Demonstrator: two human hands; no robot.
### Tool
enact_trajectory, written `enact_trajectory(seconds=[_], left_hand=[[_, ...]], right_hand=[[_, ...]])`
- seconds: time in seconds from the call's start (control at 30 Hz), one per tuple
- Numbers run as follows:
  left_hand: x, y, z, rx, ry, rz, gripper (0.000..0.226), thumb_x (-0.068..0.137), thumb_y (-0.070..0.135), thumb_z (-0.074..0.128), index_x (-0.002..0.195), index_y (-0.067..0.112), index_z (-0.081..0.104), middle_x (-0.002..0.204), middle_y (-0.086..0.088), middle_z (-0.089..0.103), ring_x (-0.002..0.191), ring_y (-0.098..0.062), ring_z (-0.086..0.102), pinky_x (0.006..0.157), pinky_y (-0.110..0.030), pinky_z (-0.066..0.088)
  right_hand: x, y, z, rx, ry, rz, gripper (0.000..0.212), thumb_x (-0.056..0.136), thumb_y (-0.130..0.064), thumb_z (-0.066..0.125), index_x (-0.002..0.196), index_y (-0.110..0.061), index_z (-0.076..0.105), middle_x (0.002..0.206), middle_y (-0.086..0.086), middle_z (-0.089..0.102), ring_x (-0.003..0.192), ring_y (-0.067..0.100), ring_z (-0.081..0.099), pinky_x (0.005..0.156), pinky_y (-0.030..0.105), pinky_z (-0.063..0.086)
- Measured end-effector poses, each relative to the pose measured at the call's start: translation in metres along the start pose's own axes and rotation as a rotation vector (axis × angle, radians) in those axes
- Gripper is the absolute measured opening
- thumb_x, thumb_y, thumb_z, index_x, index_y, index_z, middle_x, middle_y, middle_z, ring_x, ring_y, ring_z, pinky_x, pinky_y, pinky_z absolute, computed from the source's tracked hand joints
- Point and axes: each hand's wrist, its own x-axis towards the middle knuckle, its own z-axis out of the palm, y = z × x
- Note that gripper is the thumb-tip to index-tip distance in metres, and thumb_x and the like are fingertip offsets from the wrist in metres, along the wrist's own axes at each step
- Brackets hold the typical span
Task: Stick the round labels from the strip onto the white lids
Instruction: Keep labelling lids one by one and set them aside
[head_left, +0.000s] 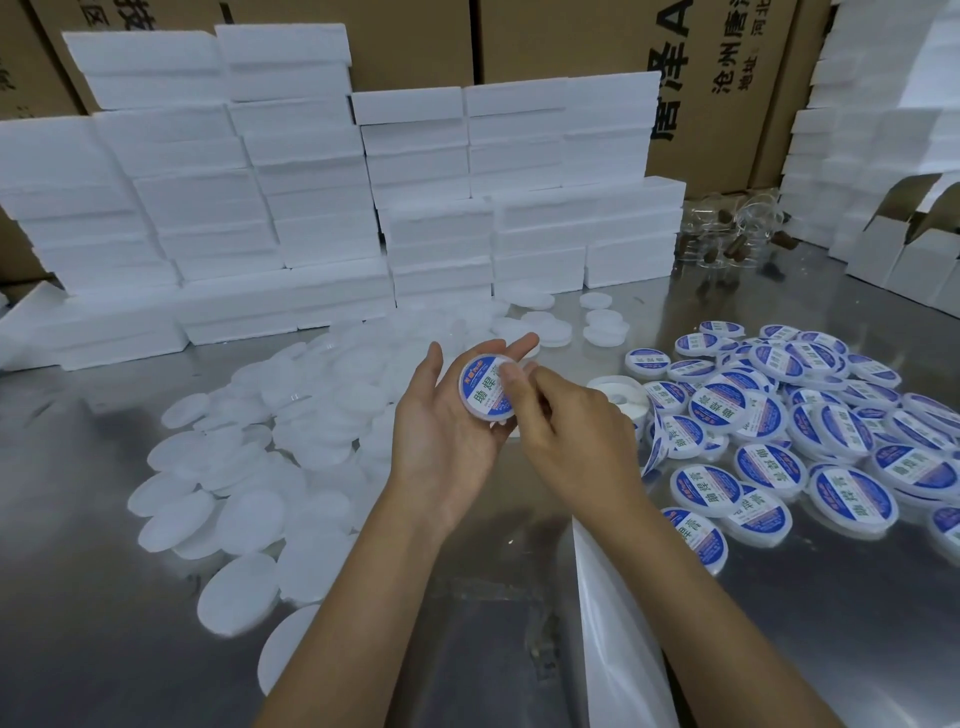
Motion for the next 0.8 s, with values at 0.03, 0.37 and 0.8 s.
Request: enact_trajectory(seconds=[0.03, 0.37, 0.8], left_hand=[[0.0, 0.0, 0.0, 0.006, -0.005, -0.007, 0.055, 0.107, 0.048, 0.027, 0.116, 0.005, 0.06, 0.136, -0.015, 0.064, 0.127, -0.031, 0.059, 0.109, -0.041, 0.044], [-0.001, -0.003, 0.006, 0.015, -0.014, -0.024, 0.053, 0.107, 0.05, 0.027, 0.115, 0.009, 0.059, 0.138, -0.015, 0.063, 0.122, -0.028, 0.059, 0.106, -0.037, 0.041], [-0.004, -0.01, 0.015, 0.146, -0.051, 0.012, 0.056, 0.108, 0.048, 0.022, 0.113, 0.009, 0.062, 0.137, -0.009, 0.065, 0.112, -0.022, 0.066, 0.099, -0.035, 0.049]], right_hand=[[-0.001, -0.002, 0.0, -0.039, 0.012, 0.016, 0.058, 0.087, -0.078, 0.036, 0.066, -0.024, 0.038, 0.054, -0.008, 0.047, 0.055, 0.011, 0.048, 0.053, 0.031, 0.031], [0.0, 0.0, -0.001, -0.034, 0.117, -0.026, 0.054, 0.098, -0.063, 0.031, 0.068, -0.021, 0.046, 0.056, -0.004, 0.053, 0.057, 0.022, 0.05, 0.05, 0.031, 0.027], [0.0, 0.003, -0.001, -0.059, 0.165, 0.087, 0.071, 0.087, -0.079, 0.026, 0.054, -0.019, 0.044, 0.046, -0.004, 0.044, 0.05, 0.016, 0.048, 0.05, 0.029, 0.028]])
